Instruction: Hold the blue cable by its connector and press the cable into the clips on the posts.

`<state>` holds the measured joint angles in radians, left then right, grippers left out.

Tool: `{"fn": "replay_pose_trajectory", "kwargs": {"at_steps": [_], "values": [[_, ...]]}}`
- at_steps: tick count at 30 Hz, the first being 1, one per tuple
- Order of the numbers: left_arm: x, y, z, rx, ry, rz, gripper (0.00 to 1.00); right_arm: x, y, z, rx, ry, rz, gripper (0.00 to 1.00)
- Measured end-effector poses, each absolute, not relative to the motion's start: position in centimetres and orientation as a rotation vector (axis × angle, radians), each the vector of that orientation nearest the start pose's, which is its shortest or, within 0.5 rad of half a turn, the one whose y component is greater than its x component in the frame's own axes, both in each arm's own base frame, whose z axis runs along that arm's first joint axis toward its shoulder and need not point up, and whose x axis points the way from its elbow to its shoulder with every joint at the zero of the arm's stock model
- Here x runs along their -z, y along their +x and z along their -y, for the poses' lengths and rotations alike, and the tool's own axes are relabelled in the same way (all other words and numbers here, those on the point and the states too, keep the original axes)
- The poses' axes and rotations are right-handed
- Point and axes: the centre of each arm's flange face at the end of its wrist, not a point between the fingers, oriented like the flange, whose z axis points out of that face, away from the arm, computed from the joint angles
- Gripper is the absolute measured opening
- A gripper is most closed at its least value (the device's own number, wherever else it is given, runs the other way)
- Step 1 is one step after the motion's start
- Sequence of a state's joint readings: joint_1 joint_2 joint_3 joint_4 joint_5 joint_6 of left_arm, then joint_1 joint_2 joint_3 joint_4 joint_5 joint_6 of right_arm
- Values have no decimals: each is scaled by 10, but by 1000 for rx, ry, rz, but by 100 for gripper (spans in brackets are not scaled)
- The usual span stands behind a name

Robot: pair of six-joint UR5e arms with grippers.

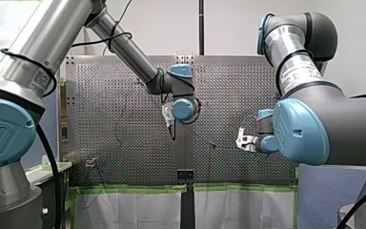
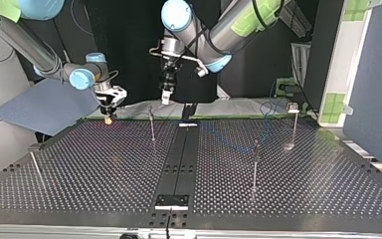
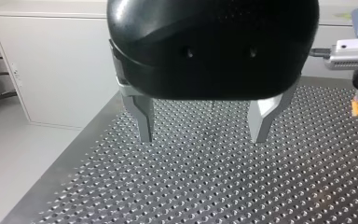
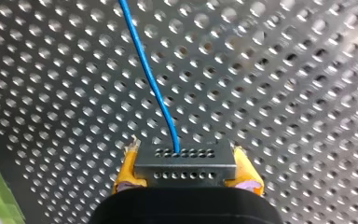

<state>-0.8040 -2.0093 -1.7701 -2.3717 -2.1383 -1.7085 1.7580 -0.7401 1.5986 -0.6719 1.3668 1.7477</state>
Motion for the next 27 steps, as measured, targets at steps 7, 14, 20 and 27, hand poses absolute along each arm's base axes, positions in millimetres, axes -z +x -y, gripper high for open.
{"fn": "replay_pose_trajectory", "kwargs": {"at_steps": [7, 14, 20, 27], "values": [[-236, 336, 461, 350, -8, -1473, 100, -69, 259, 614, -1488, 1537, 1311, 0], [-246, 319, 443, 350, -14, -1471, 100, -106, 251, 619, -1497, 1493, 1292, 0], [-252, 303, 428, 352, -14, -1469, 100, -149, 253, 625, -1535, 1453, 1237, 0], [-261, 281, 414, 394, -35, -1447, 100, -186, 260, 620, -1540, 1451, 1176, 0]]}}
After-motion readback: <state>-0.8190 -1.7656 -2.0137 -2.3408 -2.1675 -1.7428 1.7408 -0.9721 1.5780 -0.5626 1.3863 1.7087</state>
